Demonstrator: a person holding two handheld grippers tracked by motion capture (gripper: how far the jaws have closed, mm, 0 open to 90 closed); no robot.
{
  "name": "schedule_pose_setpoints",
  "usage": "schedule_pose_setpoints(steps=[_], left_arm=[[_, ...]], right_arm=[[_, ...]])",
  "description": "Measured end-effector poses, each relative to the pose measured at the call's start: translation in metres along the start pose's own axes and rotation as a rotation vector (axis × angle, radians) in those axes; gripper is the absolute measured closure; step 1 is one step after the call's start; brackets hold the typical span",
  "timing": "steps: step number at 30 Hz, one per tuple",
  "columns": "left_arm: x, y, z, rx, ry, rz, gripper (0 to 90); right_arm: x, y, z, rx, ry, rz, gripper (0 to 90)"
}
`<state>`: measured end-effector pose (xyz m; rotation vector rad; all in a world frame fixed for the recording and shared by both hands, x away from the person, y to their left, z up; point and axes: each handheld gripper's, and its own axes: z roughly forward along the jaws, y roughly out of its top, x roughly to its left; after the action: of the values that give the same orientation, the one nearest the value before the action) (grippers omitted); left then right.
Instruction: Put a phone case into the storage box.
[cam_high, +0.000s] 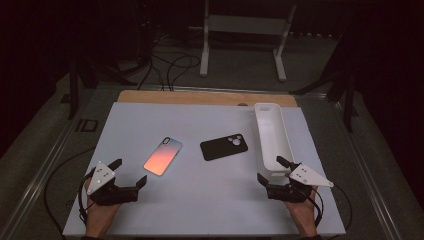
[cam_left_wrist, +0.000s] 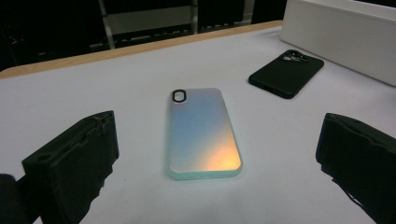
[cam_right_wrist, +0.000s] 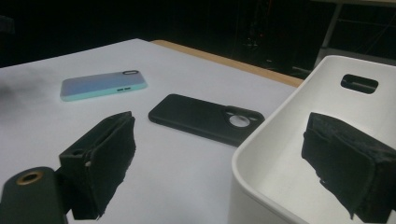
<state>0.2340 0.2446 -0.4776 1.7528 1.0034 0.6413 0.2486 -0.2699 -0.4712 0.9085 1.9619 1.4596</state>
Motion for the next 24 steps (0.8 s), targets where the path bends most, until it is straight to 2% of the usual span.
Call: schedule_pose_setpoints(steps=[15, 24], left_arm=[[-0.002, 0.001, 0.002, 0.004, -0.005, 0.005, 0.0], [-0.005, 0.012, 0.002, -0.002, -0.008, -0.004, 0.6]], right_arm=[[0.001, -0.001, 0.002, 0.000, 0.007, 0.012, 9.6], [-0.001, 0.000, 0.003, 0.001, -0.004, 0.011, 9.6]])
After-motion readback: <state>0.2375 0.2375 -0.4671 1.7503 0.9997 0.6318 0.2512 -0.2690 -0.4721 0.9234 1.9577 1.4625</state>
